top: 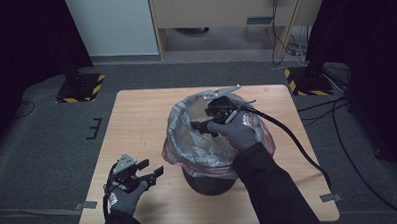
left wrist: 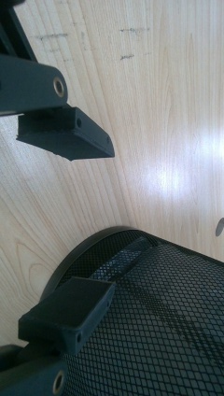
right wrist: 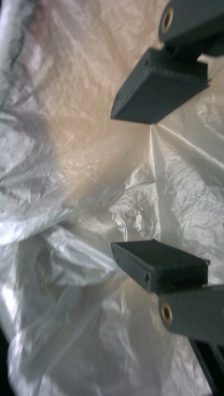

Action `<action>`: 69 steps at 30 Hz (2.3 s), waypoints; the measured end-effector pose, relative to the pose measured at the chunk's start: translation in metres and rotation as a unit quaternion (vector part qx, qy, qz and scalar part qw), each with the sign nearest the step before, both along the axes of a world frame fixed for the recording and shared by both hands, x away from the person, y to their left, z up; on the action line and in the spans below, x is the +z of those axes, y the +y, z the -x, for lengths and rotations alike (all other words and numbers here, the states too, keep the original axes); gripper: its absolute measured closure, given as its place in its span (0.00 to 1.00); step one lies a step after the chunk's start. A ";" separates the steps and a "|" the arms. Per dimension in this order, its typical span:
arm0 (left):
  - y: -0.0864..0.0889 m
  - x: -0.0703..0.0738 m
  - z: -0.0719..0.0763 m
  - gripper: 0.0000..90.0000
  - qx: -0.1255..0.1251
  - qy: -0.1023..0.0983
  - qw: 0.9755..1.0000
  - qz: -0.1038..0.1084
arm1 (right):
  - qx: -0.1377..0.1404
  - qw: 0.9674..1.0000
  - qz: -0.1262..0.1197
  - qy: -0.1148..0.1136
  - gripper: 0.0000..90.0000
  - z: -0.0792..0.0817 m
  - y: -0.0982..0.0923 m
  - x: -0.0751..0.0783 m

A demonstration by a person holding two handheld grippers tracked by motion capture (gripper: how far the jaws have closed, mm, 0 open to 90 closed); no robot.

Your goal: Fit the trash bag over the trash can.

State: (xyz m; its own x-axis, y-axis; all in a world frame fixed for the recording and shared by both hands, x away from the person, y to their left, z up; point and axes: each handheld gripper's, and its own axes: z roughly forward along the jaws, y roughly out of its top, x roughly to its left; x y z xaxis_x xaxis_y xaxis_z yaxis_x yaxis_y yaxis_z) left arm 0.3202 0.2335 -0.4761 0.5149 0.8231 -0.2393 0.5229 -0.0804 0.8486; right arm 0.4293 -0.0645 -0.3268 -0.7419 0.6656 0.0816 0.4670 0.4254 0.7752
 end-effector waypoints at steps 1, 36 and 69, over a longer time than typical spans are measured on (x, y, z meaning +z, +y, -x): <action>0.000 0.000 0.000 0.32 0.000 0.000 1.000 -0.001 | 0.000 1.000 0.008 0.000 0.25 -0.001 0.001 -0.002; 0.000 0.000 0.000 0.32 -0.002 0.002 1.000 -0.005 | -0.015 1.000 0.023 -0.010 0.62 0.004 0.007 0.008; 0.001 0.000 0.000 0.31 0.000 0.002 1.000 -0.004 | 0.000 0.998 -0.043 -0.037 0.26 0.018 0.009 0.026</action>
